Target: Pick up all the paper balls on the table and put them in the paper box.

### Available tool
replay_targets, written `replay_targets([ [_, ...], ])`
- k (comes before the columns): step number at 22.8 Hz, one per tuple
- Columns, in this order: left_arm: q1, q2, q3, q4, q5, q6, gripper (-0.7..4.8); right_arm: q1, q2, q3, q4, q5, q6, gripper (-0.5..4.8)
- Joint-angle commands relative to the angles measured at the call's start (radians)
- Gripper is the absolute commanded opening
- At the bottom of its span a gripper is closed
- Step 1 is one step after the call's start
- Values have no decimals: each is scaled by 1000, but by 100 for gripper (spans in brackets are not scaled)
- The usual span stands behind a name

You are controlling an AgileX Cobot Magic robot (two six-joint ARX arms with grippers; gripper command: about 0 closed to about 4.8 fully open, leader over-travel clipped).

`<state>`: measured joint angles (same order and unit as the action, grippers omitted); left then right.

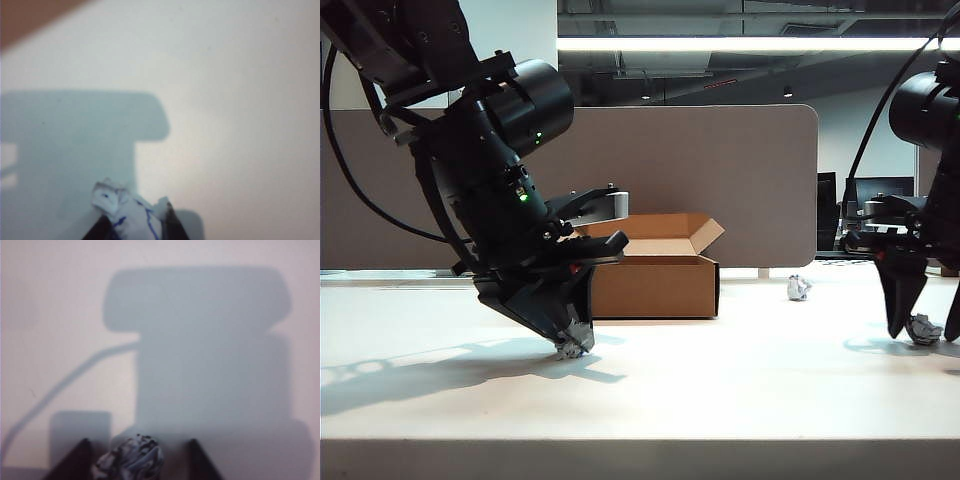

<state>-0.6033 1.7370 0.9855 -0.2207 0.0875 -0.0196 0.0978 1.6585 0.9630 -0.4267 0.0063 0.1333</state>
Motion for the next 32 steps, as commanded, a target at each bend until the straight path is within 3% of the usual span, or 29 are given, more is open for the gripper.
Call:
replay_targets([
  [1,-2,3,3,5,3,0,108,2,-2,2,-11,-9,2,185],
  [5,-2,3,7,11,3,0,106,2,-2,2,-24,-9,2,102],
  [8,-2,3,37,4,3,1,79,2,-2,2,-21,-10,2,100],
  [12,-2,3,138,-19,3,1,73,1,-2,2,-13,-19,2,48],
  [18,2,3,226,-25,-8,10,73,1,-3,22,11,-93,3,48],
  [23,55,3,342,-2,-50,12,74,3,-3,150,64,-255,74,49],
  [27,129,15,421,47,-49,4,74,50,30,329,92,-320,102,50],
  [32,192,95,534,49,112,-22,75,138,169,583,101,-373,82,53],
])
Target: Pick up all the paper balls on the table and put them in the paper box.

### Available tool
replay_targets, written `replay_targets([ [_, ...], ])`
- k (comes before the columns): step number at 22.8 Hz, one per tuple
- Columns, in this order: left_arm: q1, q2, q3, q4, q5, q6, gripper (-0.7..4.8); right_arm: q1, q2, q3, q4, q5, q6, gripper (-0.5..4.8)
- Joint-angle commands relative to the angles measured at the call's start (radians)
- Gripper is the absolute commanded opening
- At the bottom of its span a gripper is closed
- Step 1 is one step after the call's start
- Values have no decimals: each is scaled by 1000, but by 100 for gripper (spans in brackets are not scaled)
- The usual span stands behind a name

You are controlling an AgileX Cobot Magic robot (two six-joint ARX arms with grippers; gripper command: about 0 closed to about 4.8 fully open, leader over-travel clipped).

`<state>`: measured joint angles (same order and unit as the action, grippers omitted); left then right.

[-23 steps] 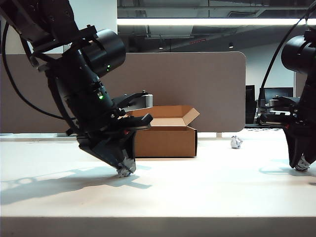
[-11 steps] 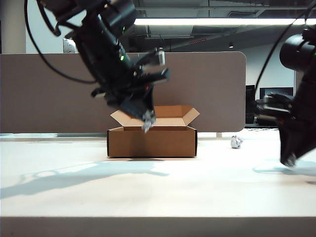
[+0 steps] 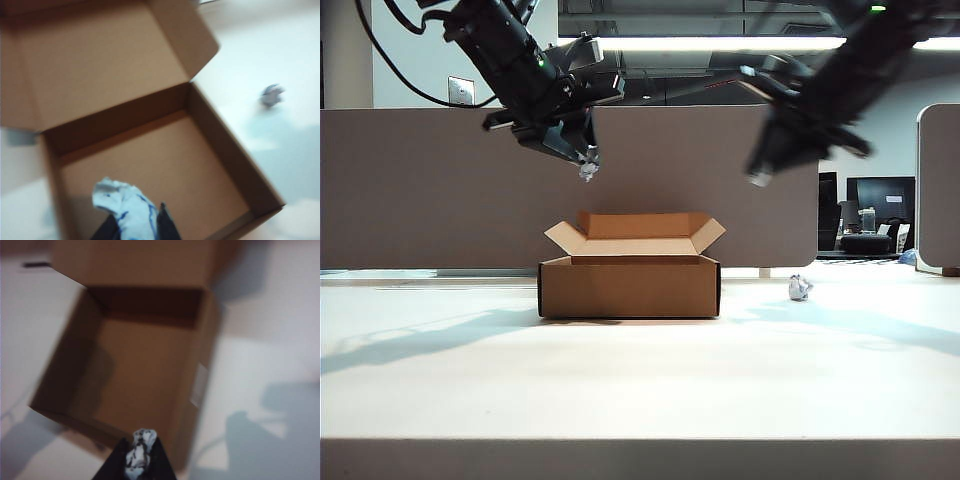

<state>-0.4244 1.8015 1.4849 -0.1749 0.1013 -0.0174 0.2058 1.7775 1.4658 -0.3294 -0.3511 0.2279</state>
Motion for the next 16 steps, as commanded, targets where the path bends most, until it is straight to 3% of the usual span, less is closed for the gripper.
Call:
replay_targets([
  [1,16,48,50,2,119,-35,75,45,85,122,4,-24,-21,53],
  [5,21,95,78,-14,150,-43,95,94,218,259,-36,-36,-50,62],
  [9,21,101,78,-42,150,-42,157,110,274,286,-44,-35,-53,183],
  [13,25,101,78,-49,147,-21,157,111,282,286,-48,-35,-89,185],
  [16,26,101,77,-55,146,-15,157,106,277,286,-49,34,-154,185],
])
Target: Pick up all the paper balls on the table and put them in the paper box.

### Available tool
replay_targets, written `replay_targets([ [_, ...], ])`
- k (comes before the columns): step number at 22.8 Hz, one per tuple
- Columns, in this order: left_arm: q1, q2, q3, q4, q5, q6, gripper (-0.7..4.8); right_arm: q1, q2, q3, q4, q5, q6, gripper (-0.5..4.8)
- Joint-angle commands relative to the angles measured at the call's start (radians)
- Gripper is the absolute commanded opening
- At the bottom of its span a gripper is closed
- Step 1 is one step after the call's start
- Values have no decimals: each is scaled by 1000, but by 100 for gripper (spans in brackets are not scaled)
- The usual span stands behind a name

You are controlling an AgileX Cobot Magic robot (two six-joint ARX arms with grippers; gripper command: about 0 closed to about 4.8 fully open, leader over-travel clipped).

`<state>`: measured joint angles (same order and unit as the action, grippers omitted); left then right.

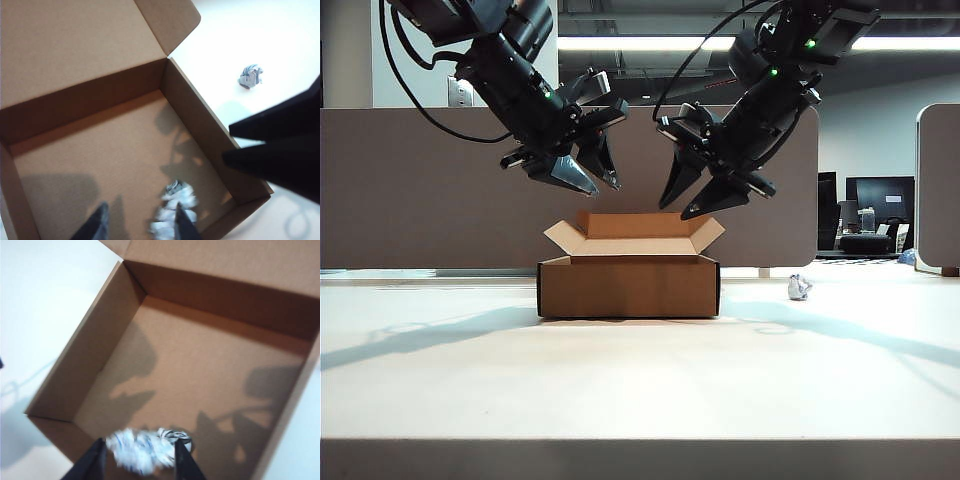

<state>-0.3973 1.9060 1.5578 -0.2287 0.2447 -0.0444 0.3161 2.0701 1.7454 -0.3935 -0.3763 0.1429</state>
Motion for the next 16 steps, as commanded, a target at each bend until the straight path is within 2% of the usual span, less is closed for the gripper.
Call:
replay_targets([
  [1,-1,-3,5,-3,2,15,157,-10,-16,7,14,114,-104,185],
  [2,-1,-4,5,-15,-9,47,157,-23,-16,7,5,249,-171,185],
  [4,-1,-6,5,-56,-35,102,157,-47,-11,7,-8,392,-205,189],
  [6,0,-8,5,-103,-43,117,157,-72,-4,7,-16,404,-203,209],
  [11,13,-27,5,-230,-39,102,155,-143,22,7,-26,438,-203,212],
  [16,12,-57,4,-272,-34,89,152,-218,64,7,-8,355,-195,212],
])
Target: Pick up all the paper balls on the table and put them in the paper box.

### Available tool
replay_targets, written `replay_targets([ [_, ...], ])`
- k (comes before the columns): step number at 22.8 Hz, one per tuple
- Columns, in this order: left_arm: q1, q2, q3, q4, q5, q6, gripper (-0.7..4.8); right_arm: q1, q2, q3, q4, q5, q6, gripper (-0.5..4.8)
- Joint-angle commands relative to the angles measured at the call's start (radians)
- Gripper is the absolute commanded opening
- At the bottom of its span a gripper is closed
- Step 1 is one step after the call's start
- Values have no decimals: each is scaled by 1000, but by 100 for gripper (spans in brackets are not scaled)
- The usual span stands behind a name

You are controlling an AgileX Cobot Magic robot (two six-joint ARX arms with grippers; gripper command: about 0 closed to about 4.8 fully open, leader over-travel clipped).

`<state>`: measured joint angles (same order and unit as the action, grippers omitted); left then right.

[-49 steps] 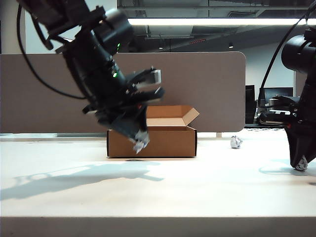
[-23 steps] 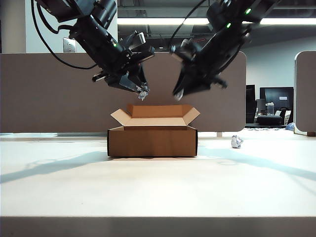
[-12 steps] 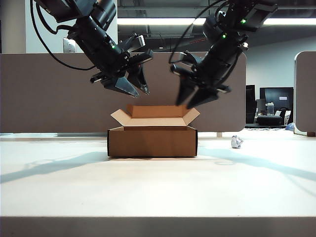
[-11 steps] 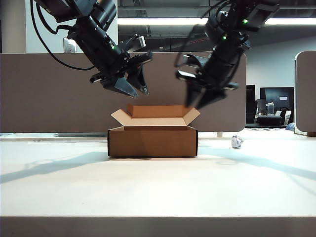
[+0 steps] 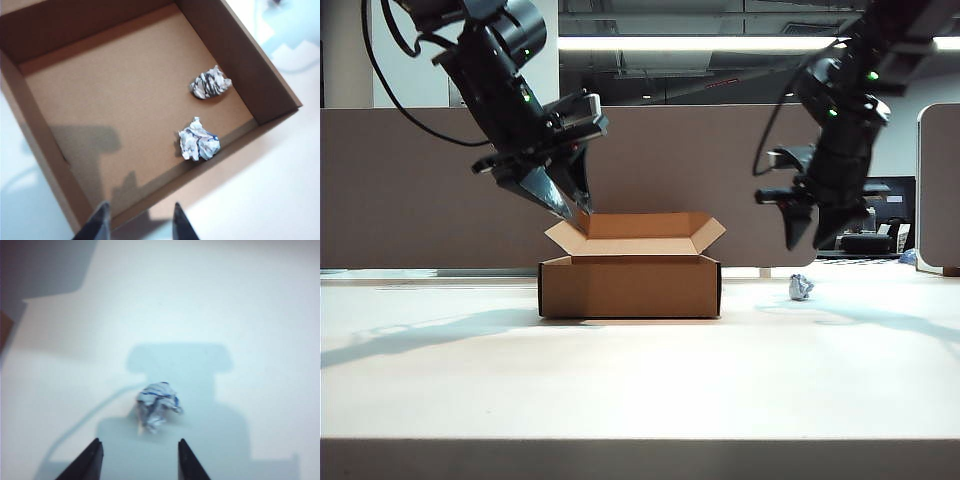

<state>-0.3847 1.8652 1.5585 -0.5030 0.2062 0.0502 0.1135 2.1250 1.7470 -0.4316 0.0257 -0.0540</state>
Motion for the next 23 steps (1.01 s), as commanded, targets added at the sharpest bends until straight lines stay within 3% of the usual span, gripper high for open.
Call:
replay_targets([
  [1,-2,-20,3,3,5,-6,152,-21,16,6,34,-55,2,213],
  [6,-3,-33,3,10,27,-6,152,-37,58,10,92,-118,30,215],
  [11,-3,-33,3,10,26,-6,152,-36,79,10,142,-114,32,277],
  [15,-3,-33,3,8,26,-6,152,-36,105,20,151,-110,32,277],
  [23,-3,-33,3,-5,26,-6,152,-35,252,290,-13,-104,54,275],
])
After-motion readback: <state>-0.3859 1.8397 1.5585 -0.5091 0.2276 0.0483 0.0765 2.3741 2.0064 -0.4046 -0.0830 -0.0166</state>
